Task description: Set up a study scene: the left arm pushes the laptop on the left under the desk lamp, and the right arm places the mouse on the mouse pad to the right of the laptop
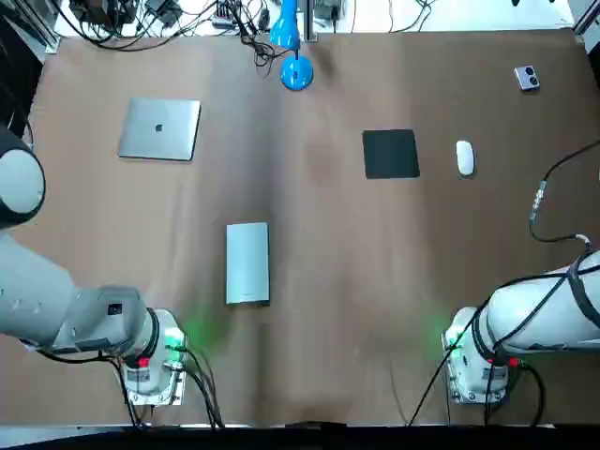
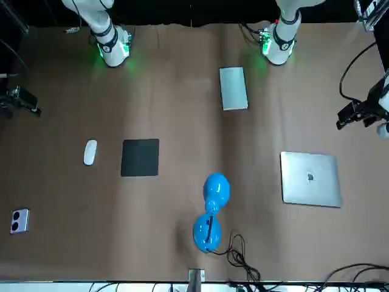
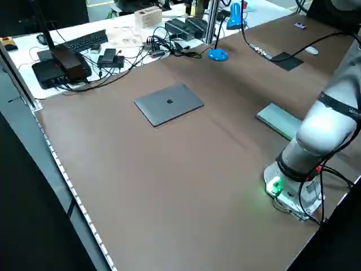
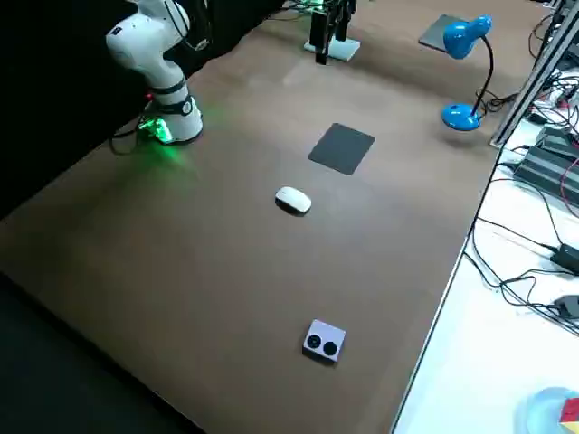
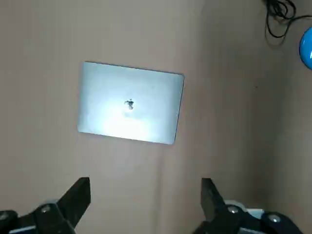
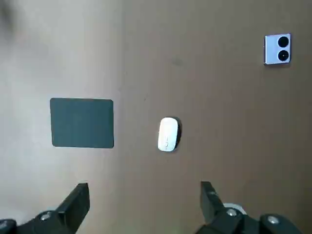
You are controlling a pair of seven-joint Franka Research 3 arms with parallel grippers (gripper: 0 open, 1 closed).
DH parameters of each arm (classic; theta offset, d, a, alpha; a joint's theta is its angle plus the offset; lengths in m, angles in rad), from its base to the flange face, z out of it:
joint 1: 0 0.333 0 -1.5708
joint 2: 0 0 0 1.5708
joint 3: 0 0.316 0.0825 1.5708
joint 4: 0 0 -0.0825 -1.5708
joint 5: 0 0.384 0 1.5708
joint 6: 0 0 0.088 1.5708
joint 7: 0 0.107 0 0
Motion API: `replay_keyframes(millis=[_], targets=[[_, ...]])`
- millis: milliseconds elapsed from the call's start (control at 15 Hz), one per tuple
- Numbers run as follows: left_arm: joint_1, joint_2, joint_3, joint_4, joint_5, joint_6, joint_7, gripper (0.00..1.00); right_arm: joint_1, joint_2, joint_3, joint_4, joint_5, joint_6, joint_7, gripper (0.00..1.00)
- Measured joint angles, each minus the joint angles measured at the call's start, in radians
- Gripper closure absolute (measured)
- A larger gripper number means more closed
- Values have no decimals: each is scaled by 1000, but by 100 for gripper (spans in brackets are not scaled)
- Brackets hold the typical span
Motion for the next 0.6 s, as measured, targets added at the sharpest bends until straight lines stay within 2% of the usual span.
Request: replay_keyframes(millis=[467, 600], targets=[[-2, -15, -2, -18, 0, 5, 1, 0, 1, 2, 1, -3, 0, 1, 0, 0], [0, -18, -2, -22, 0, 7, -1, 0, 1, 24, 1, -15, 0, 1, 0, 0]])
